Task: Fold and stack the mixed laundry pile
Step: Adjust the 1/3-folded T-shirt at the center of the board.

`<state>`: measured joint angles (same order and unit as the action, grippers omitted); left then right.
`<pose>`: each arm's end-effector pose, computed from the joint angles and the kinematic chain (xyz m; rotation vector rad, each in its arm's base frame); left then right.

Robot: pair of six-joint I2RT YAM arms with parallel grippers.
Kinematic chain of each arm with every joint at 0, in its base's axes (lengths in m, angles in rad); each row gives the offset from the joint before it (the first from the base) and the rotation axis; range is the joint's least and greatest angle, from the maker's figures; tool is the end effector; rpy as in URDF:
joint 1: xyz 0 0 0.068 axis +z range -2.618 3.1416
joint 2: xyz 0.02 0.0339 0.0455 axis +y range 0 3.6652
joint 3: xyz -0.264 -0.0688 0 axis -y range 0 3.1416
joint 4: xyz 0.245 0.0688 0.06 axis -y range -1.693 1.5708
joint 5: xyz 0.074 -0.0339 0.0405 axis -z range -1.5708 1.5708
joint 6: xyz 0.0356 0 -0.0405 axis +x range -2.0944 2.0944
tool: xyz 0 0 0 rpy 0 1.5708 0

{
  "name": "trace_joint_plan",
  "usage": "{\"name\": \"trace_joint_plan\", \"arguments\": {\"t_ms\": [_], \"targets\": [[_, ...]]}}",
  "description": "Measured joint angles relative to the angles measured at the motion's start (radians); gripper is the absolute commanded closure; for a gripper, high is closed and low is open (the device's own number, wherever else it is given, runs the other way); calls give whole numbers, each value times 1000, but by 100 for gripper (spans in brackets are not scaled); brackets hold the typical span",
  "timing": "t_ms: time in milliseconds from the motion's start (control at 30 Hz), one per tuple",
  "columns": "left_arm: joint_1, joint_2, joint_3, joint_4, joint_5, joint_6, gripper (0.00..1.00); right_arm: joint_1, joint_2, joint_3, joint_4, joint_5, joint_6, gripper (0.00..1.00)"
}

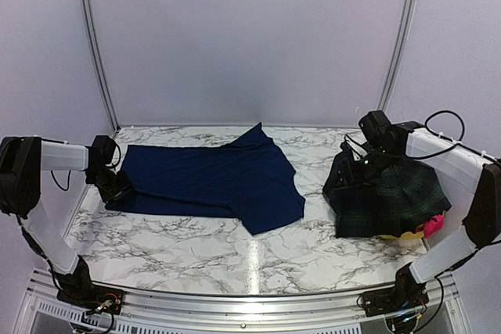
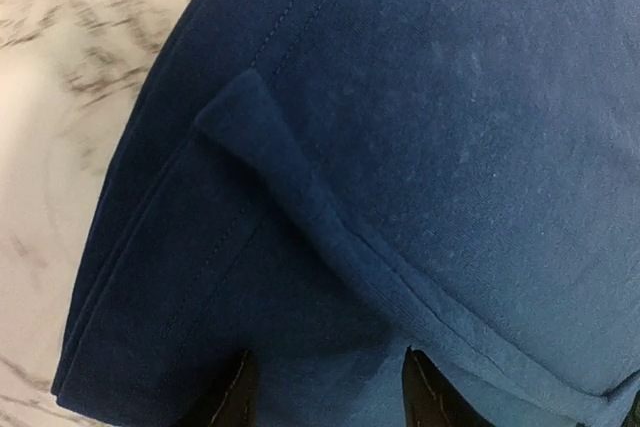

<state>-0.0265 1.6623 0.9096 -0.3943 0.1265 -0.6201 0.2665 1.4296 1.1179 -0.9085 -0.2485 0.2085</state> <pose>0.3087 -0.0127 0.1531 -0.7707 2.6484 -0.3541 0.2598 0.0800 0.2549 -0.1443 2.8207 0.4604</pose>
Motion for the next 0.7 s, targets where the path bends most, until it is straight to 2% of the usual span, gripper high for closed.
{"name": "trace_joint_plan", "arguments": {"t_ms": [167, 367, 433, 533, 700], "targets": [[15, -72, -55, -43, -2, 6, 37, 131, 18, 64, 49, -50, 24, 41], [-38, -238, -49, -91, 25, 75, 34, 227, 80, 61, 104, -83, 73, 46], [-102, -288, -29, -84, 53, 96, 34, 242, 112, 49, 129, -91, 93, 48], [-266, -317, -16, -32, 122, 105, 38, 247, 158, 26, 167, -106, 115, 52], [-531, -237, -36, 91, 200, 45, 43, 248, 230, -1, 233, -138, 142, 57]]}}
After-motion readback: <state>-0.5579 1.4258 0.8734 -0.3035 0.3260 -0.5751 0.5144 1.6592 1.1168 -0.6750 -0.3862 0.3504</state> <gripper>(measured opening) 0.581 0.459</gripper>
